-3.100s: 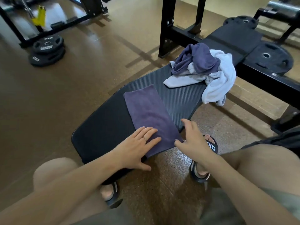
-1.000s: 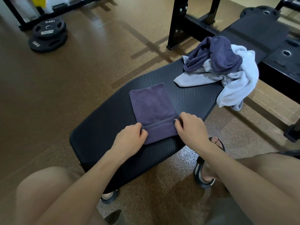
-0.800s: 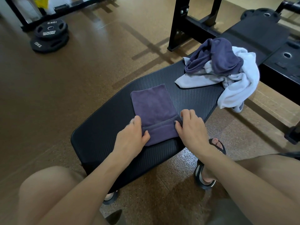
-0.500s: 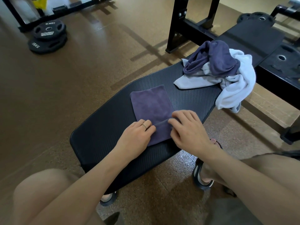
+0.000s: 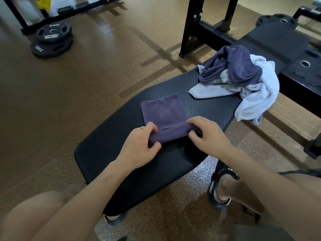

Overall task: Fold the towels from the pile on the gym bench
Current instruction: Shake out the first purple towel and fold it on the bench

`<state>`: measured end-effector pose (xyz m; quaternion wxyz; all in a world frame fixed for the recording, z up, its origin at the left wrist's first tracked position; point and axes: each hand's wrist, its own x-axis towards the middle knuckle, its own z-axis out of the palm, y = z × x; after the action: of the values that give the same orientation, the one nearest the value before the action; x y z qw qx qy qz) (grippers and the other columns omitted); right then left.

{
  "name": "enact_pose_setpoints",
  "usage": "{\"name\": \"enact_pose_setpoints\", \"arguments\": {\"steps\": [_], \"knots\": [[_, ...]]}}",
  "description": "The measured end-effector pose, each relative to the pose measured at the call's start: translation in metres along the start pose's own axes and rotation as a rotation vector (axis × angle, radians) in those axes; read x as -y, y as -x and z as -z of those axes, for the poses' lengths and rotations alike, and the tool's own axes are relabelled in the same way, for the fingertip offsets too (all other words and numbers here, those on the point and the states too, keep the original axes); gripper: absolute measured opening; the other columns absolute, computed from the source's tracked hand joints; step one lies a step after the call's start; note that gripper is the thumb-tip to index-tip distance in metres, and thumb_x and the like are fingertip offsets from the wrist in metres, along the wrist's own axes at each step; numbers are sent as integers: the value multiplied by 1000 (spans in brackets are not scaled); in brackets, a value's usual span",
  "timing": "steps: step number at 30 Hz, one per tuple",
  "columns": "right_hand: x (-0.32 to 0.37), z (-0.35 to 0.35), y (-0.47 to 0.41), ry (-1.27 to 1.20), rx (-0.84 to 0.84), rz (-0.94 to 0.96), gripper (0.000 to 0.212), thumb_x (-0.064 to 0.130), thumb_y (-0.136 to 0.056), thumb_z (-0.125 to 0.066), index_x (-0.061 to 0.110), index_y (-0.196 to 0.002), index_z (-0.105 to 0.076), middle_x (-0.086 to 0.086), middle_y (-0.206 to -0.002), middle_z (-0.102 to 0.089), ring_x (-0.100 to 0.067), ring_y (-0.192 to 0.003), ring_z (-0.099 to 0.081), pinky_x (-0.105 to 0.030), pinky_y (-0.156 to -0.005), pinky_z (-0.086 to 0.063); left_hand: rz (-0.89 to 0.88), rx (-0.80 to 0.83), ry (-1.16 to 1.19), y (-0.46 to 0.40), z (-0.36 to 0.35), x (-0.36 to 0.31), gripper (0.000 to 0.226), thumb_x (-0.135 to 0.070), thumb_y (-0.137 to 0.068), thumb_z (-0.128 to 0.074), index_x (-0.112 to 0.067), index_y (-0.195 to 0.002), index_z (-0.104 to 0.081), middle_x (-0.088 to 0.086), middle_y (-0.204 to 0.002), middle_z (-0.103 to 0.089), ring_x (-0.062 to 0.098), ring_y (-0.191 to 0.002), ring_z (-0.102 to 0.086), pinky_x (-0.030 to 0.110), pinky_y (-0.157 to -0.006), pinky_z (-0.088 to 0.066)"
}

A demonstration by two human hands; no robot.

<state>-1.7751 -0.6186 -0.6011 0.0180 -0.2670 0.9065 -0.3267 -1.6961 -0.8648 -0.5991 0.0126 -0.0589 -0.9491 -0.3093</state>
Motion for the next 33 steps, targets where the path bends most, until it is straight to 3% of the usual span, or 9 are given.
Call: {"name": "enact_pose_setpoints", "arguments": {"steps": [4,8,14,18,22,25,28,31,33], "knots": [[-2,-3,-17,-164,-66,-154,18,21,-94,-59,23,-112,-64,9,-101,-68,-10,-94,-64,-32,-88,-53,205,-13,162,-13,3,5,10,-28,-98,-56,-25,-106,-51,-7,-83,-63,11,-75,-62,39,-70,-53],[-4,-10,-34,-171,-53,-200,18,30,-100,-58,23,-116,-59,7,-100,-68,-14,-92,-65,-40,-86,-54,334,-17,247,-25,1,9,10,-35,-103,-48,-28,-109,-50,-6,-87,-65,12,-80,-64,46,-75,-56],[-13,-23,-50,-77,-31,-254,21,34,-100,-56,17,-112,-55,6,-94,-59,-22,-91,-59,-43,-79,-48,321,-57,117,-32,-9,15,15,-37,-105,-44,-29,-117,-43,-2,-97,-62,17,-88,-62,46,-78,-54],[-15,-28,-53,-14,-21,-267,19,36,-100,-55,18,-105,-50,7,-93,-56,-18,-85,-52,-36,-69,-37,333,-95,87,-34,-12,10,23,-30,-106,-44,-24,-127,-41,2,-116,-57,22,-94,-61,48,-82,-53],[-12,-29,-55,-8,-33,-297,23,36,-100,-57,16,-104,-48,4,-95,-54,-21,-83,-51,-37,-69,-37,330,-110,-5,-35,-14,5,29,-29,-105,-45,-25,-132,-35,3,-121,-43,26,-80,-61,47,-68,-55],[-10,-27,-54,100,-114,-192,23,32,-97,-61,14,-102,-49,-4,-104,-51,-33,-78,-55,-43,-66,-45,262,-138,-175,-38,-9,8,31,-30,-100,-55,-24,-127,-41,6,-113,-41,25,-73,-57,42,-61,-53],[-4,-17,-52,249,-174,79,17,20,-91,-64,10,-102,-57,-10,-111,-54,-33,-87,-56,-44,-76,-45,104,-213,-377,-42,-4,12,21,-18,-90,-67,-16,-108,-57,9,-105,-47,26,-81,-51,42,-69,-49],[2,-11,-43,332,-30,313,33,19,-79,-61,11,-111,-63,-7,-119,-57,-29,-108,-55,-42,-97,-42,-107,-197,-529,-42,-7,15,5,-12,-92,-60,-12,-96,-63,8,-100,-54,29,-83,-50,42,-71,-43],[-1,-12,-40,420,110,326,49,23,-72,-61,15,-120,-62,-4,-124,-57,-27,-116,-53,-41,-108,-36,-112,-150,-492,-41,-5,15,16,-25,-95,-52,-14,-101,-63,6,-103,-56,28,-88,-52,42,-76,-43]]}}
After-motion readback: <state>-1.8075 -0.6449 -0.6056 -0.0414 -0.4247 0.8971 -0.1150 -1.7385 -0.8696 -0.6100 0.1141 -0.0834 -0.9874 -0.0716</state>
